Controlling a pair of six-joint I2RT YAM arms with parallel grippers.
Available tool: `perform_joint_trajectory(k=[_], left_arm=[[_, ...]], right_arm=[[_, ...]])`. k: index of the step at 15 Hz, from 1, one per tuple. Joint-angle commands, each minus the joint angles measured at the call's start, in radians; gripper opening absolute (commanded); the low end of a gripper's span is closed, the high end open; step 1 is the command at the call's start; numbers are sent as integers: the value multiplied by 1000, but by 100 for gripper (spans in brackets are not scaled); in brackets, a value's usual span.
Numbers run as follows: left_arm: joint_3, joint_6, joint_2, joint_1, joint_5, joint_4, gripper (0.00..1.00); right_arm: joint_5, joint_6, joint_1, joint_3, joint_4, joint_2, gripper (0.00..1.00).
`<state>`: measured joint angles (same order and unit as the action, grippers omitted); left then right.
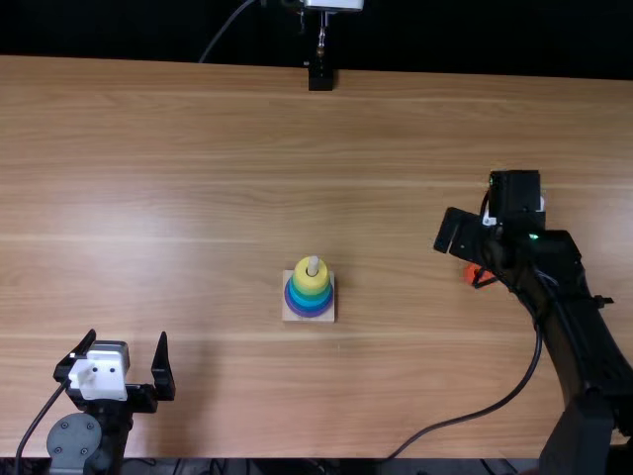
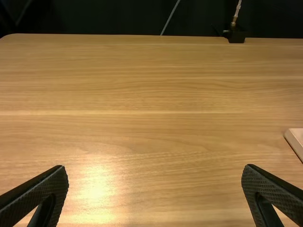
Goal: Build the Hanoi tower: stack the rings onto the peg from bottom to top in this color order: purple, dark blue, light blue, dark green, light green, yellow, orange.
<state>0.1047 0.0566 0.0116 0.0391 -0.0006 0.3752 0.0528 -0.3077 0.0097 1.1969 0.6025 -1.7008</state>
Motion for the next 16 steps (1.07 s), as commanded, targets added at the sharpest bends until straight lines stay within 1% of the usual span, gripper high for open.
perform_joint_trajectory(k=[1, 2, 5, 7, 9, 10, 16], left_arm=[[-105, -1, -12, -4, -9, 79, 100], [-105, -3, -12, -4, -9, 79, 100], [-105, -3, -12, -4, -9, 79, 100], [-105, -1, -12, -4, -9, 79, 100], [-105, -1, -12, -4, -9, 79, 100], [-105, -1, -12, -4, -9, 79, 100], [-105, -1, -12, -4, -9, 79, 100]], right_arm=[[10, 26, -33, -37, -3, 23, 100], [10, 26, -47, -43, -1, 20, 100], [13, 26, -54, -46, 10, 13, 100], [10, 39, -53, -48, 19, -25, 100], [6, 101, -53, -48, 43, -49, 100], [6, 113, -54, -48, 50, -53, 100], [2, 111, -63, -31, 48, -163, 100]])
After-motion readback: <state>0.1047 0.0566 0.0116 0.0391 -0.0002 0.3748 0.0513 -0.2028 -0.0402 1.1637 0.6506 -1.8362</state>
